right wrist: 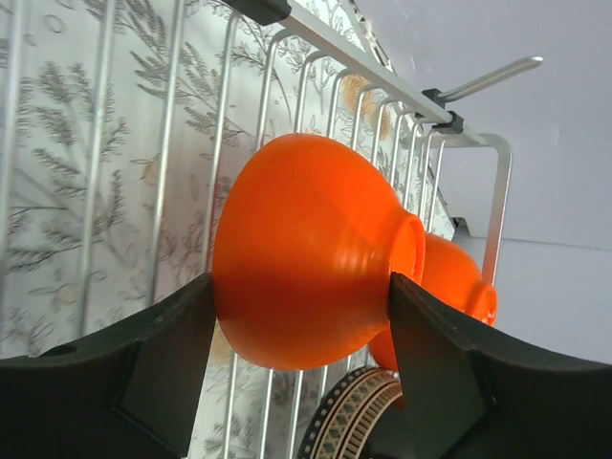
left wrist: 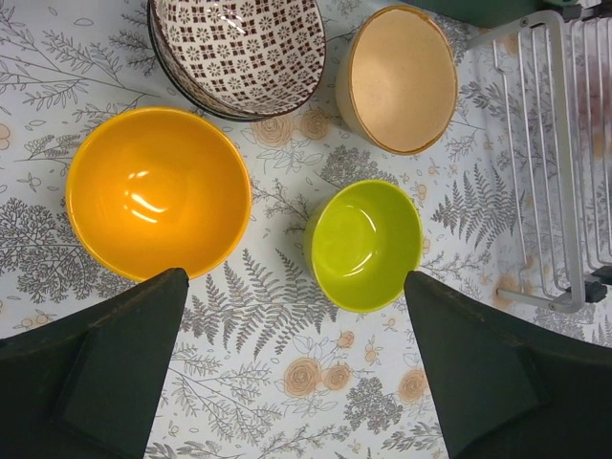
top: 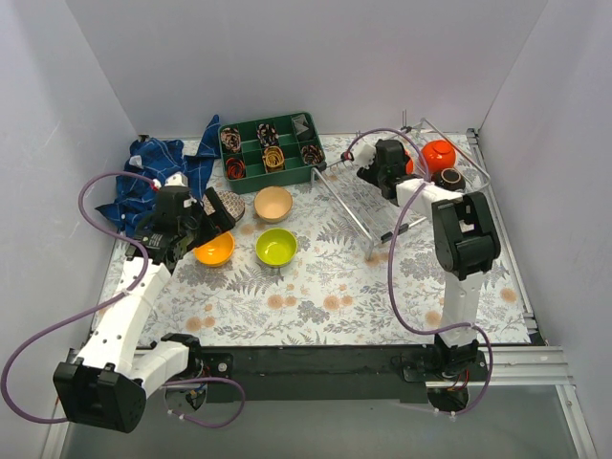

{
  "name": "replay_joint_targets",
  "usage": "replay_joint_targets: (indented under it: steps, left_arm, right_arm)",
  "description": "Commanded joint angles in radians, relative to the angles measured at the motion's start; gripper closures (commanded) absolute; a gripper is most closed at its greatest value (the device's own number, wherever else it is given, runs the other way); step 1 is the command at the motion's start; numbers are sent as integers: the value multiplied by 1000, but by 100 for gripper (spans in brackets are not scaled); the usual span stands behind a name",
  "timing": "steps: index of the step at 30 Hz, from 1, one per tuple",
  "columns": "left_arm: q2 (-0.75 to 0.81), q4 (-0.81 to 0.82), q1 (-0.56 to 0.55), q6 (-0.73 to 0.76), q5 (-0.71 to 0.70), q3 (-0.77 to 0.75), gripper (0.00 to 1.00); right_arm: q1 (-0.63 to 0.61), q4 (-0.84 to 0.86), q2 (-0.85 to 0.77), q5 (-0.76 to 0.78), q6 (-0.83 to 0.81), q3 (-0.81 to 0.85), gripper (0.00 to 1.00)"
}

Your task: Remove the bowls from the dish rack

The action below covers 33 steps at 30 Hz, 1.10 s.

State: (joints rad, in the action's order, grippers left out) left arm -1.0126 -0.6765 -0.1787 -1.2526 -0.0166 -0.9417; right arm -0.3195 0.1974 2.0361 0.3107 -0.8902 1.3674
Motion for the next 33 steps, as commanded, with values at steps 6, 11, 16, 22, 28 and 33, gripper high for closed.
replay_joint_targets:
  steps: [6,11,16,22,28,33]
  left_arm:
    - [62,-9,-8,13,53,-60,2]
    - [55,-3,-13,15,93,-81,2]
    - [51,52,-24,21,202,-66,2]
    - [23,192,-82,21,334,-19,2]
    - [-23,362,-200,16,342,23,2]
    - [-82,518,-272,-7,334,49,2]
  right_arm:
    - [-32,-180,-266,-120,307,-129,62]
    - [-32,-233,-390,-159,442,-154,68]
    - [-32,-273,-488,-173,542,-165,72]
    - [-33,-338,-612,-303,812,-183,75]
    - [-35,-339,-726,-527,1139,-238,72]
    - [-46,-161,-816,-745,1362,-335,68]
